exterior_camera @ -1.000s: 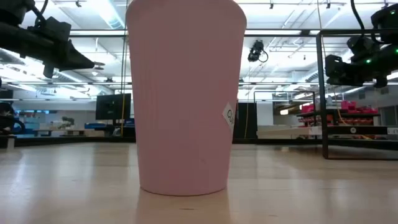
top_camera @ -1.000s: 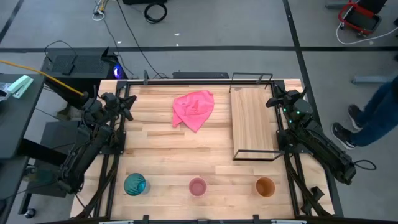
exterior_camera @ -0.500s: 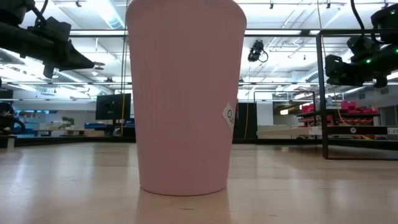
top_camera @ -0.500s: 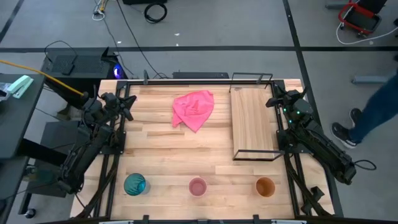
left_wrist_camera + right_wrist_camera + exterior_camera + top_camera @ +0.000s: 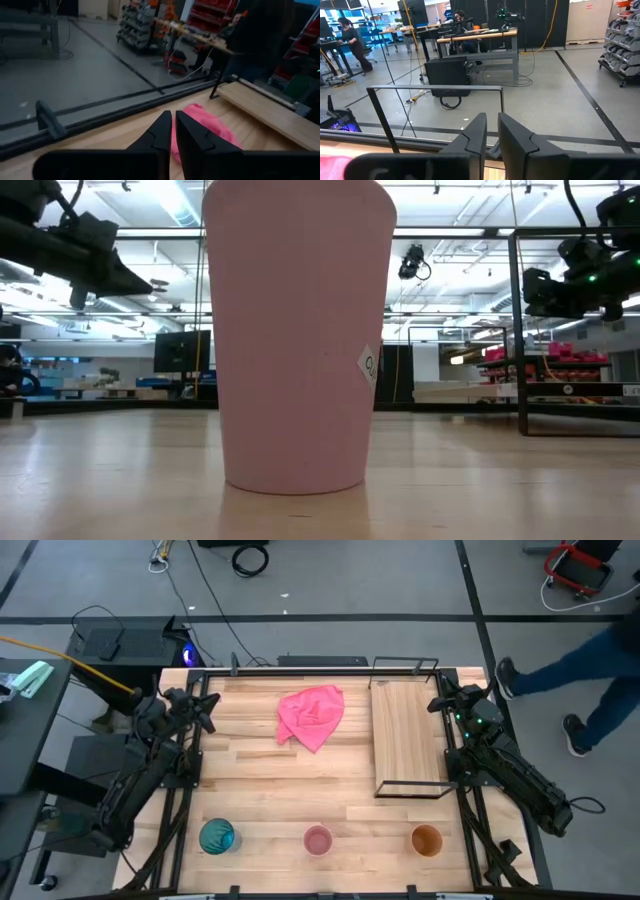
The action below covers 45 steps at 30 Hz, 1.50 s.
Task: Stack small to large cups/mugs on shelf
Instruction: Put the pink cup on the shelf
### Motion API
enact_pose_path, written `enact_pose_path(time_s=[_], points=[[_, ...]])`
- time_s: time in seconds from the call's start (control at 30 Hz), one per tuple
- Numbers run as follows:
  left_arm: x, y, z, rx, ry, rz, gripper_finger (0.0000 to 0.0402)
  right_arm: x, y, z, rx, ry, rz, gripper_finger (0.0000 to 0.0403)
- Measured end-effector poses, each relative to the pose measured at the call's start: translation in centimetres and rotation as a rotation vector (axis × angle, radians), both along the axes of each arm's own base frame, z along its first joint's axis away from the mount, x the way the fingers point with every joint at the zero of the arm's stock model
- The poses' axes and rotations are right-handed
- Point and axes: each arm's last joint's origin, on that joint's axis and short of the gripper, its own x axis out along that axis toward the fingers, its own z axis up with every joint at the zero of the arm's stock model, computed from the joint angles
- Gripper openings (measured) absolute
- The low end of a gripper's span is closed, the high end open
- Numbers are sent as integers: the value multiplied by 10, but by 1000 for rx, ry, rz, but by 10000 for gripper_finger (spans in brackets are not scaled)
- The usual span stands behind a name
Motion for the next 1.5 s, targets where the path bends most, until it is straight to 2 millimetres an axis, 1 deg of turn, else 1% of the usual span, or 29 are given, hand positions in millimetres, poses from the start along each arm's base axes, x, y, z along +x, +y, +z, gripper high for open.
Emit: enact_pose_path(time_s=[0.33, 0.7, 0.73, 0.83, 0.93, 1.4, 1.5], points=[[1, 1, 0, -7, 3, 0, 40, 0, 0, 0, 0, 0, 0, 55], [1, 1, 0, -4, 6, -1, 30, 0, 0, 0, 0, 0, 0, 55], [1, 1, 0, 13, 18, -2, 31, 0, 0, 0, 0, 0, 0, 55], [0, 2, 3, 137, 101, -5, 35, 0, 0, 0, 0, 0, 0, 55], [0, 2, 4, 179, 139, -12, 39, 0, 0, 0, 0, 0, 0, 55], [1, 2, 5, 191, 126, -10, 31, 0, 0, 0, 0, 0, 0, 55], [1, 2, 6, 125, 47, 3, 35, 0, 0, 0, 0, 0, 0, 55]])
